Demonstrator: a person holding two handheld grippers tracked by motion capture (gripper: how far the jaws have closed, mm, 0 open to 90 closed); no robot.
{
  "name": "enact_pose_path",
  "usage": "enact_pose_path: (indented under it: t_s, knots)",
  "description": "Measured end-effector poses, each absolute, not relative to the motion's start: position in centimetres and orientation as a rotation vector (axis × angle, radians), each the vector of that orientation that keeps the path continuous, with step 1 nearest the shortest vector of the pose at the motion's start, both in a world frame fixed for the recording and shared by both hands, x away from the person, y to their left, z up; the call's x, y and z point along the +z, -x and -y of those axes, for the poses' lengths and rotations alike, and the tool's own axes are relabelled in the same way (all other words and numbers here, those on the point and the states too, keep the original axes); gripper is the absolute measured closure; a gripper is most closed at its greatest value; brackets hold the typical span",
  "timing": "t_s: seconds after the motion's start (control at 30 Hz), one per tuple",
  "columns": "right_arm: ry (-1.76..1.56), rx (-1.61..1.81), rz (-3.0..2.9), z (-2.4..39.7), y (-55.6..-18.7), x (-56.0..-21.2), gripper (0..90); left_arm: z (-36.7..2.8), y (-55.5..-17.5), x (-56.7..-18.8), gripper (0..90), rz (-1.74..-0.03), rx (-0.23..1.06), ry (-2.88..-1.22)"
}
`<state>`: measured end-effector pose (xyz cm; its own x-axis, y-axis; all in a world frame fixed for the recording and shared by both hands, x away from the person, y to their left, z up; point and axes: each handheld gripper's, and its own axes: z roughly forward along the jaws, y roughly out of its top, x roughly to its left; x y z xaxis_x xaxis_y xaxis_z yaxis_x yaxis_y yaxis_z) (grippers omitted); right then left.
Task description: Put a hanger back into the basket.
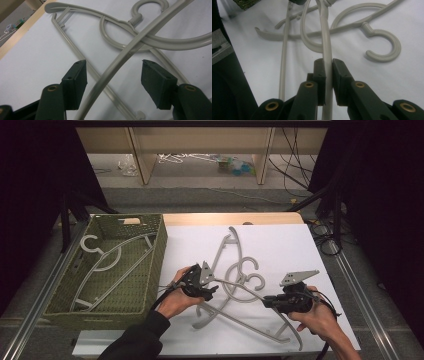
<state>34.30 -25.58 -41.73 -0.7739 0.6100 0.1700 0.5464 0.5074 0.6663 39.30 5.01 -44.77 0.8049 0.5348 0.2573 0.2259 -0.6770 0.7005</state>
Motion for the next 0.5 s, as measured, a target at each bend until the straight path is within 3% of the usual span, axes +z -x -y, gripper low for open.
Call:
enact_pose_path:
  t_s: [0.17, 0.5]
  knots:
    - [-1.004, 1.112, -2.67, 25.42, -34.2, -41.53, 81.9, -5.23, -39.63, -44.79, 40.9, -0.513, 0.567, -2.351]
    - [-0.903, 1.115, -2.707, 25.26, -34.1, -41.27, 81.8, -5.07, -39.79, -44.66, 62.4, -0.386, 0.517, -2.366]
